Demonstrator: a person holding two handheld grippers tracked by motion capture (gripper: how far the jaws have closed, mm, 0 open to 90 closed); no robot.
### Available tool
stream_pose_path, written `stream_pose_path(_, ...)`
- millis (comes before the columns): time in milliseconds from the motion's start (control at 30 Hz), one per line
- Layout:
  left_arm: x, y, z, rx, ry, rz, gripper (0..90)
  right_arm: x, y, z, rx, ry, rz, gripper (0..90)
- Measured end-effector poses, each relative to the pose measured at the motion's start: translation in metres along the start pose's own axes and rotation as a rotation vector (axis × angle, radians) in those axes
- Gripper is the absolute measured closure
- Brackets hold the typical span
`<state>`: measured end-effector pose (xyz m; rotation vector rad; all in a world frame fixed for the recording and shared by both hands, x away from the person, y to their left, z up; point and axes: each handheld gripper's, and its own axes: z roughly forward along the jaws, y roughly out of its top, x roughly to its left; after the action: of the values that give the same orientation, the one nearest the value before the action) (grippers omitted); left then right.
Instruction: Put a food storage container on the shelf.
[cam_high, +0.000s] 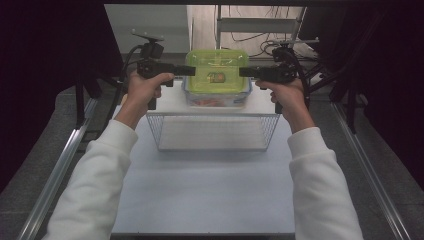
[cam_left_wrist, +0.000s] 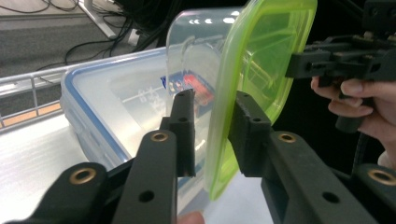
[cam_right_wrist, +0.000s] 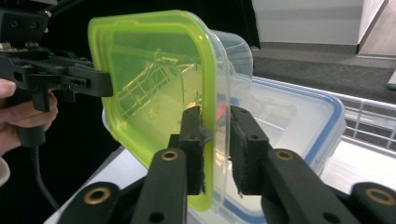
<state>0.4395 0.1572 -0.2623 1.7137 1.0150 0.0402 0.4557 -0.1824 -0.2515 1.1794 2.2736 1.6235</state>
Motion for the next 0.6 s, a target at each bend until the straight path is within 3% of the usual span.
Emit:
stream_pose_path(100,-0.001,0.004,0.002,-0.018,-0.001,-0.032,64.4,-0.001,0.001,0.002,-0.010,-0.002,0.014,69.7)
stream_pose_path(400,0.004,0.008,0.015,-0.017,0.038,-0.060,61.7,-0.010,0.002,0.009,-0.008,-0.032,0.068,65.3)
stream_pose_path(500,0.007,0.008,0.017,-0.027,0.030,-0.077,60.6,-0.014,0.002,0.009,-0.008,-0.031,0.086,64.4)
stream_pose_path(600,0.009,0.008,0.021,-0.027,0.038,-0.094,55.4,-0.014,0.001,0.011,-0.001,-0.037,0.088,61.1)
